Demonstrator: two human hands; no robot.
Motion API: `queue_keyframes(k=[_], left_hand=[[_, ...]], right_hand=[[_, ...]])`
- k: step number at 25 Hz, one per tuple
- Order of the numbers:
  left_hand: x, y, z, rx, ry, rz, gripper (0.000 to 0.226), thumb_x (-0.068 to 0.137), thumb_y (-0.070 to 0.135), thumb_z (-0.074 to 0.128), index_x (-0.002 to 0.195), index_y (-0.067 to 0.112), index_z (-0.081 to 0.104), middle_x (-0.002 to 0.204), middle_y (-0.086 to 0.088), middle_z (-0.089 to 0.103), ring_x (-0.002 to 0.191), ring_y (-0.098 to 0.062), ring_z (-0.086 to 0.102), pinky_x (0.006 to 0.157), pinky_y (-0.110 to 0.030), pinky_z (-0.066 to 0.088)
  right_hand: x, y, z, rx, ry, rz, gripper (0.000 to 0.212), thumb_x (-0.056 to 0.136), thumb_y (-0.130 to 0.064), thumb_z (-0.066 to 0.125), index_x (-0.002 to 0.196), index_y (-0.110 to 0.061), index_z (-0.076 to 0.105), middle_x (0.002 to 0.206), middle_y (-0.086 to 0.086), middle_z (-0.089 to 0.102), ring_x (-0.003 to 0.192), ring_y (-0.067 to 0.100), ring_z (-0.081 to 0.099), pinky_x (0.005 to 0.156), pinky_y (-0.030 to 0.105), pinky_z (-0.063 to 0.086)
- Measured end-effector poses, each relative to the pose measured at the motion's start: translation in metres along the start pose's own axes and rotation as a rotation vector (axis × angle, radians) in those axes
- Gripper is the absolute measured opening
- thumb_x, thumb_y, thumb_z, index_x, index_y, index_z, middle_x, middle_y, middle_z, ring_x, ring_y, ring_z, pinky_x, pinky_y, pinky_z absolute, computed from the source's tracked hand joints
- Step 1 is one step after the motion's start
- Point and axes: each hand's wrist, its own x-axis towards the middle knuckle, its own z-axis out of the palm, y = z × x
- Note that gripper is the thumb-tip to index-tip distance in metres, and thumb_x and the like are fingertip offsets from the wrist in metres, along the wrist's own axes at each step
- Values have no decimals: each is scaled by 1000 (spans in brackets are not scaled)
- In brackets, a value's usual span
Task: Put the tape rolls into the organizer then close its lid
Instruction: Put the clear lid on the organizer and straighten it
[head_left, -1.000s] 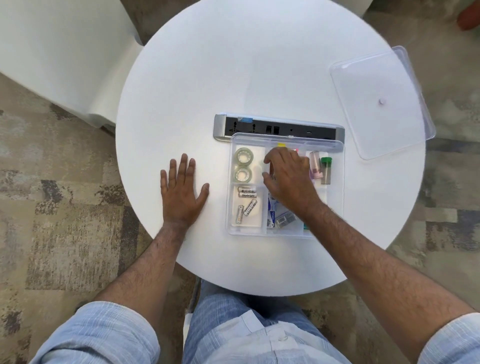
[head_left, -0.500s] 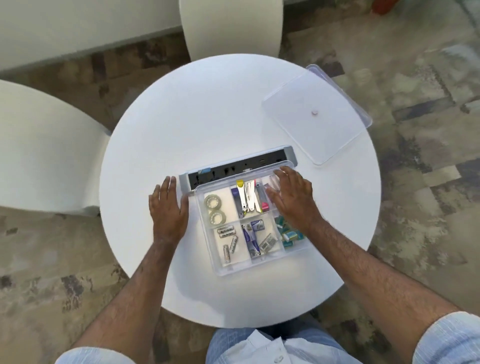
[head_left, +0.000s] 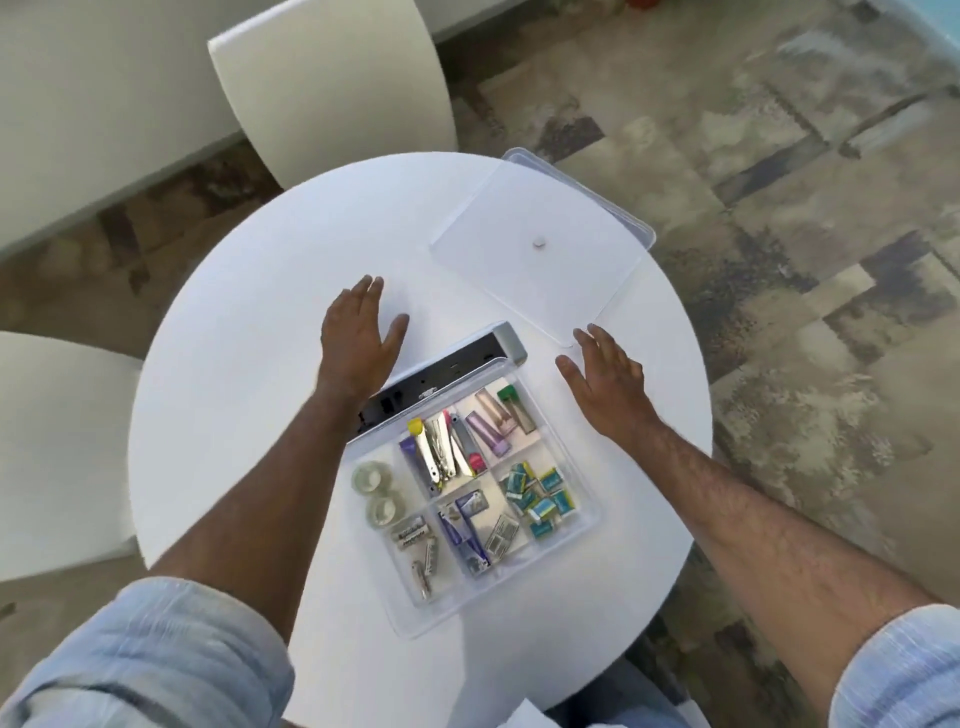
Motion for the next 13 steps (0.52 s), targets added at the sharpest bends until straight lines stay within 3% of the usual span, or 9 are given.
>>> queue_keyframes(k=[4,8,11,13], left_hand=[[62,42,-1,-74,-107,1,77,105,56,47,164,11,28,173,-9,26,161,-28,22,133,-42,15],[118,67,9,-139,-168,-79,72,103,49,56,162,13,34,170,-10,31,157,-36,28,129,-44,23],[150,74,25,-108,-239,-138,71,102,44,59,160,10,36,169,-12,32,155,-38,31,127,-44,27],[166,76,34,-111,-279,-156,72,101,42,60,159,7,36,167,-15,35,153,-37,36,126,-42,30]], right_hand=[[16,13,-1,132,43,93,58,104,-47,43,150,-12,39,157,10,35,140,31,37,113,48,29],[32,22,5,425,86,230,55,101,-35,55,146,-7,42,150,12,40,138,28,41,115,44,34],[45,25,5,637,119,356,49,97,-28,62,141,-12,47,143,5,43,127,19,51,98,28,45],[55,27,2,726,138,412,47,95,-27,64,138,-15,49,137,2,48,116,13,54,85,18,42]])
